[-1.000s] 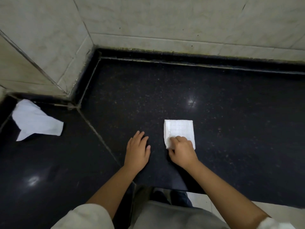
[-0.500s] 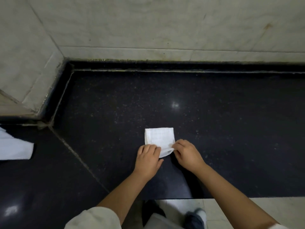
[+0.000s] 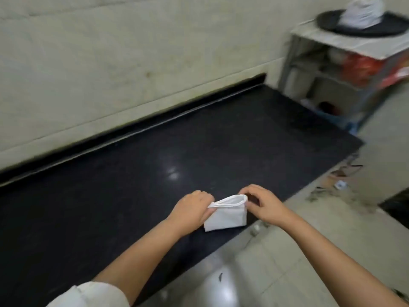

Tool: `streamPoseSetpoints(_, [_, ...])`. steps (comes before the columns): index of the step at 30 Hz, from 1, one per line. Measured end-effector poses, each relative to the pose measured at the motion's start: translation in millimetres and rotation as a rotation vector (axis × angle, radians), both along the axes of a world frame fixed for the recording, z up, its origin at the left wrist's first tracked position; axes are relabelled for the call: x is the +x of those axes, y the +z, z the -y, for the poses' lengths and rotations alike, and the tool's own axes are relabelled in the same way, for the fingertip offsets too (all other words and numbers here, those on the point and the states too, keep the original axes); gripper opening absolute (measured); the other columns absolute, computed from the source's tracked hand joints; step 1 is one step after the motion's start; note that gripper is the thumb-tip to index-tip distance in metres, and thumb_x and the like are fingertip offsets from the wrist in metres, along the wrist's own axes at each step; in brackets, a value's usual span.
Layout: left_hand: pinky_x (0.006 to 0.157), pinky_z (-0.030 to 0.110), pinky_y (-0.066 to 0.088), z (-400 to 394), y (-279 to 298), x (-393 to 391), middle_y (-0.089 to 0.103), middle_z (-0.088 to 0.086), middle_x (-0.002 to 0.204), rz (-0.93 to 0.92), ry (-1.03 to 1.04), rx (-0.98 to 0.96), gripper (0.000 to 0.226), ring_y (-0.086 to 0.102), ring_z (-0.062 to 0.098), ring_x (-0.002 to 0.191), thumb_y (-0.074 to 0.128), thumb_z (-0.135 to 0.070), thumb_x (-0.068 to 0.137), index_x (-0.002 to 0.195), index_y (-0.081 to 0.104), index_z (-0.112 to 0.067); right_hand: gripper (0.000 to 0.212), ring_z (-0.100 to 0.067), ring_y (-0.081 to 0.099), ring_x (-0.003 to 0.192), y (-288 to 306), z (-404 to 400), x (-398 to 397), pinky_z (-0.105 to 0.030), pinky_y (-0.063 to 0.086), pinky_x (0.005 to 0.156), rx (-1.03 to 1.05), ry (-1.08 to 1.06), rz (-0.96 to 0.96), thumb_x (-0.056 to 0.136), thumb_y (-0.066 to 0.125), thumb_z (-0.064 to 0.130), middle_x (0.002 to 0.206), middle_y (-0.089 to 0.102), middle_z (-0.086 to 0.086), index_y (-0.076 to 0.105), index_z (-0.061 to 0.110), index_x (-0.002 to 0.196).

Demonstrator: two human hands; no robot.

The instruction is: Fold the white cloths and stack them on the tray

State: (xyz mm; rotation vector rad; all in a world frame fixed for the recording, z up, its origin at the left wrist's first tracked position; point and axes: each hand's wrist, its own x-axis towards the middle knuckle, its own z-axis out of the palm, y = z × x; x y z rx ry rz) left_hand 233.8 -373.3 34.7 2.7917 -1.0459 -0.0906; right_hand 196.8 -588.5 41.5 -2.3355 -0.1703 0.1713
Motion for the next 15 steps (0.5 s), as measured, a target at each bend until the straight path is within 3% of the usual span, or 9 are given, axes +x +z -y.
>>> streamPoseSetpoints(1, [0.08, 0.031, 0.042, 40, 12, 5, 0.059, 0.003, 0.102, -0.06, -0.004, 0.009, 0.028, 0.052, 0.02, 0.098, 0.037, -0.033, 0.097, 0.1, 0.054, -0.012, 0.034, -0.008, 0.051, 0.099, 8, 34, -4, -0.004, 0.036, 0.079, -0.014, -0.029, 0.002, 0.081, 0.059, 0.012, 0.105, 0.051, 0.008, 0.058, 0.008, 0.115])
streamPoseSetpoints(3, [0.076, 0.033, 0.037, 114, 33, 15, 0.057, 0.006, 0.106, -0.126, -0.033, -0.008, 0.028, 0.05, 0.023, 0.101, 0.036, -0.035, 0.098, 0.1, 0.051, -0.011, 0.049, -0.005, 0.048, 0.105, 22, 97, -9, -0.008, 0.032, 0.087, -0.073, -0.072, 0.012, 0.078, 0.067, 0.011, 0.113, 0.049, 0.009, 0.052, 0.011, 0.125])
streamPoseSetpoints(5, [0.071, 0.032, 0.034, 176, 48, 23, 0.058, 0.006, 0.104, -0.114, -0.102, -0.01, 0.028, 0.051, 0.024, 0.098, 0.037, -0.035, 0.098, 0.098, 0.051, -0.01, 0.04, -0.012, 0.054, 0.105, 38, 152, -13, -0.012, 0.031, 0.083, -0.161, -0.12, 0.058, 0.079, 0.067, 0.013, 0.112, 0.059, 0.002, 0.059, 0.01, 0.118])
streamPoseSetpoints(8, [0.075, 0.035, 0.04, 255, 69, 39, 0.059, 0.003, 0.102, -0.088, -0.241, -0.034, 0.026, 0.053, 0.022, 0.095, 0.039, -0.033, 0.097, 0.102, 0.053, -0.012, 0.02, -0.024, 0.06, 0.097, 63, 228, -14, -0.022, 0.035, 0.076, -0.269, -0.197, 0.13, 0.083, 0.062, 0.012, 0.098, 0.067, -0.01, 0.069, 0.01, 0.101])
streamPoseSetpoints(15, [0.078, 0.034, 0.043, 396, 108, 100, 0.059, 0.004, 0.093, -0.022, -0.437, -0.206, 0.032, 0.055, 0.022, 0.091, 0.041, -0.034, 0.093, 0.106, 0.06, -0.012, 0.016, -0.021, 0.059, 0.086, 126, 374, 28, -0.022, 0.035, 0.07, -0.374, -0.202, 0.181, 0.083, 0.063, 0.014, 0.093, 0.067, -0.011, 0.071, 0.008, 0.096])
